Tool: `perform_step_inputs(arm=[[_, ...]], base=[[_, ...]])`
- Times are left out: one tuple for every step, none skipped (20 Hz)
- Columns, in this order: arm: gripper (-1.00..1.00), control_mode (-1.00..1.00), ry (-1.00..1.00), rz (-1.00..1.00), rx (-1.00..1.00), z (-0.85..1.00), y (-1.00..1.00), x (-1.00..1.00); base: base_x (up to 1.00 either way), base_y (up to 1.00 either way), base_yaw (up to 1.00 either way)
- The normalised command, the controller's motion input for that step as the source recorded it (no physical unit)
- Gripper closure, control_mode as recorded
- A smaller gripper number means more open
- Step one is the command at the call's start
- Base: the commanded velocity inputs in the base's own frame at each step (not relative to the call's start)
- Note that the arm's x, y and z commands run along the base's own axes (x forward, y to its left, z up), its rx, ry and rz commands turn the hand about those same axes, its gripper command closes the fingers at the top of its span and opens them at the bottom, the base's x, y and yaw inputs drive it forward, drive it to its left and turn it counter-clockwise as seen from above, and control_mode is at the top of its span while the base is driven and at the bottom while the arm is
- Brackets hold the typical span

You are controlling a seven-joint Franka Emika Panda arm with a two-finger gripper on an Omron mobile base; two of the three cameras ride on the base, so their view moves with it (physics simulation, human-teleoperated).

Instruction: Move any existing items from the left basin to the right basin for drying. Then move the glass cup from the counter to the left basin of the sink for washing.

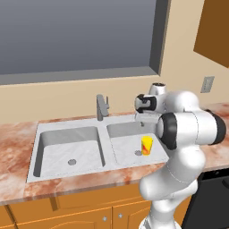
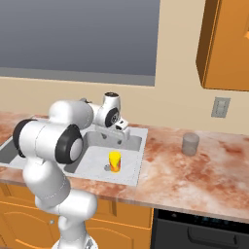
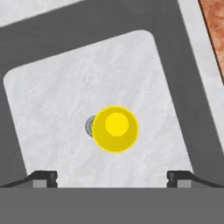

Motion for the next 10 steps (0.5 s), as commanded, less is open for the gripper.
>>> perform_step_inputs(arm=[[-1.0, -1.0, 0.0, -0.1, 0.0, 0.2, -0.2, -0.06], [-1.0, -1.0, 0.0, -0.1, 0.0, 0.19, -0.22, -0.06], [-1.0, -1.0, 0.0, -0.1, 0.0, 0.16, -0.25, -0.08], [-1.0, -1.0, 0.0, -0.1, 0.0, 0.13, -0.26, -0.09], [-1.0, -1.0, 0.0, -0.1, 0.0, 0.14, -0.29, -0.11], [-1.0, -1.0, 0.0, -0.1, 0.0, 0.14, -0.32, -0.11], [-1.0, -1.0, 0.0, -0.1, 0.0, 0.14, -0.33, -0.11], [-1.0, -1.0, 0.0, -0.09, 0.0, 0.16, -0.33, -0.11], [-1.0, -1.0, 0.0, -0.09, 0.0, 0.17, -0.33, -0.11], [-1.0, -1.0, 0.0, -0.09, 0.0, 0.15, -0.34, -0.12]], base=[[0.0, 0.0, 0.0], [0.0, 0.0, 0.0], [0.0, 0.0, 0.0], [0.0, 0.0, 0.0], [0.0, 0.0, 0.0], [0.0, 0.0, 0.0], [0.0, 0.0, 0.0], [0.0, 0.0, 0.0], [0.0, 0.0, 0.0], [0.0, 0.0, 0.0]])
